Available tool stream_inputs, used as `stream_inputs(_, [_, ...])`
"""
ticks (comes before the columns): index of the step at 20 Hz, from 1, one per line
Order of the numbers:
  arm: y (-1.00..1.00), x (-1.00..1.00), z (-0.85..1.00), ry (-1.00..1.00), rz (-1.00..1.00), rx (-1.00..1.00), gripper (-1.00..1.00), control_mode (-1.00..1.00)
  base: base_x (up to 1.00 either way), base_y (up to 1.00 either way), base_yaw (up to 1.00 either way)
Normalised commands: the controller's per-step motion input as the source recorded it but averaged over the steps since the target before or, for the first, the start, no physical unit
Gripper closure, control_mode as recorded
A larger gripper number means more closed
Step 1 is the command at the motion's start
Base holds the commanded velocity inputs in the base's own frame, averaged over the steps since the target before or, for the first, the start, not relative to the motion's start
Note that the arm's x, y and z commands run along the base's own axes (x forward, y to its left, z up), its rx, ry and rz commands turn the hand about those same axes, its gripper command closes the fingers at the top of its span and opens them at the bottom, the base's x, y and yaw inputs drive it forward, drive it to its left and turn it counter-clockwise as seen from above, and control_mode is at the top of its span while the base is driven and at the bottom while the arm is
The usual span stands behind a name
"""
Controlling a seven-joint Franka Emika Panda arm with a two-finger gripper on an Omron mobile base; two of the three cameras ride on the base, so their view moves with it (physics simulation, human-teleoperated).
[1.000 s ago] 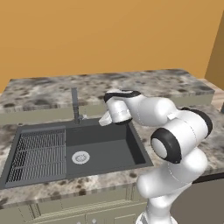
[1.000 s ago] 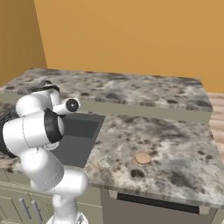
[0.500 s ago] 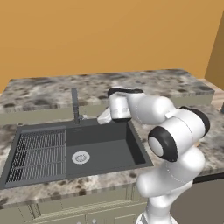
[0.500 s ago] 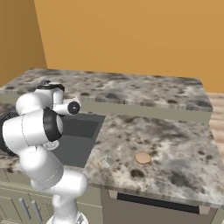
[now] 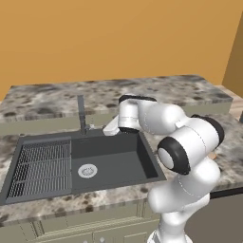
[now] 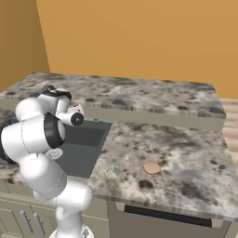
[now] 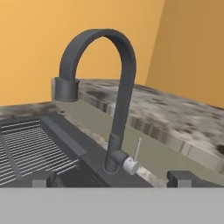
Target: Turn on the sink faucet. Then move the garlic from the counter to the sink. Turn off the sink. Move the vegetable from the sink to the pot next to the stove. Finally move the pot to the center burner.
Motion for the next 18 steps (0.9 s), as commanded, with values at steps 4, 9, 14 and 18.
stream_inputs(4, [0.16,0.1,-0.02,-0.02,0.05,0.01,-1.0,-1.0,0.0,0.0,0.0])
stream_inputs(9, [0.09,0.04,-0.03,-0.02,0.06,0.03,-1.0,-1.0,0.0,0.0,0.0])
stream_inputs(14, [0.04,0.07,-0.07,-0.03,0.06,0.04,-1.0,-1.0,0.0,0.0,0.0])
stream_inputs(18, [0.06,0.09,-0.03,0.0,0.06,0.04,-1.0,-1.0,0.0,0.0,0.0])
